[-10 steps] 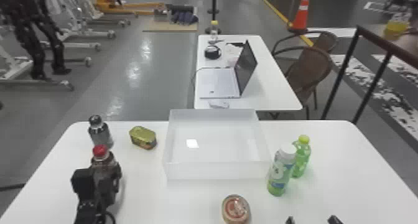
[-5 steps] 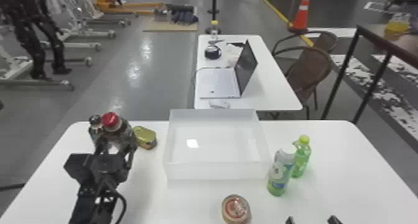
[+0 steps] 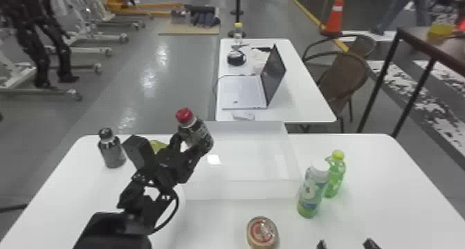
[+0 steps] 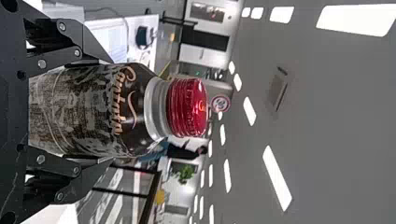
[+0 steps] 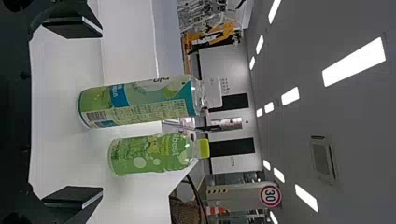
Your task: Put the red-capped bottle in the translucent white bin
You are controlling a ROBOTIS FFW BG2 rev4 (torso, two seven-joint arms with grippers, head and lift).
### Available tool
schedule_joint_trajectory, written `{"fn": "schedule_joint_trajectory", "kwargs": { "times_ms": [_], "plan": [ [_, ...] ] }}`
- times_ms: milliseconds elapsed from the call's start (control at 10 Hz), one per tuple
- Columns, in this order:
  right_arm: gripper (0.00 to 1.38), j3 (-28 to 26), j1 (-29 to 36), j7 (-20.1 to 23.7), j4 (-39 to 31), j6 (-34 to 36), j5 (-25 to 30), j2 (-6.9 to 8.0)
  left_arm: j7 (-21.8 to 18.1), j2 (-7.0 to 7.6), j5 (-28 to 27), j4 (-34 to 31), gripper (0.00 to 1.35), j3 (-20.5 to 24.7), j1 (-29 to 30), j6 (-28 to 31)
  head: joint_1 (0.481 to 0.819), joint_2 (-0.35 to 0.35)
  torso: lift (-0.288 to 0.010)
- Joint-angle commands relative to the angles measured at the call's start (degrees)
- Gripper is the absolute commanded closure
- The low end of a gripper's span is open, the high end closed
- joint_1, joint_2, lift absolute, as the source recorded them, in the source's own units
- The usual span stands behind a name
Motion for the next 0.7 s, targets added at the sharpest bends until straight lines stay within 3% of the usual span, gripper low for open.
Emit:
{"fn": "schedule_joint_trajectory", "kwargs": {
  "times_ms": [0, 200, 500, 600],
  "plan": [
    [0.11, 0.0, 0.0, 0.0, 0.2, 0.1, 0.0, 0.05, -2.3, 0.07, 0.4, 4.6, 0.82, -2.1, -4.1, 2.7, 0.549, 0.000, -0.100],
    [0.11, 0.0, 0.0, 0.0, 0.4, 0.0, 0.0, 0.05, -5.3, -0.20, 1.1, 10.9, 0.82, -4.6, -8.4, 4.0, 0.549, 0.000, -0.100],
    [0.11, 0.0, -0.2, 0.0, 0.4, 0.0, 0.0, 0.05, -8.3, -1.69, 0.9, 15.0, 0.78, -4.6, -9.6, 7.2, 0.549, 0.000, -0.100],
    [0.11, 0.0, -0.2, 0.0, 0.4, 0.1, 0.0, 0.05, -7.4, -2.13, 0.8, 15.3, 0.52, -3.9, -9.1, 5.5, 0.549, 0.000, -0.100]
  ]
}}
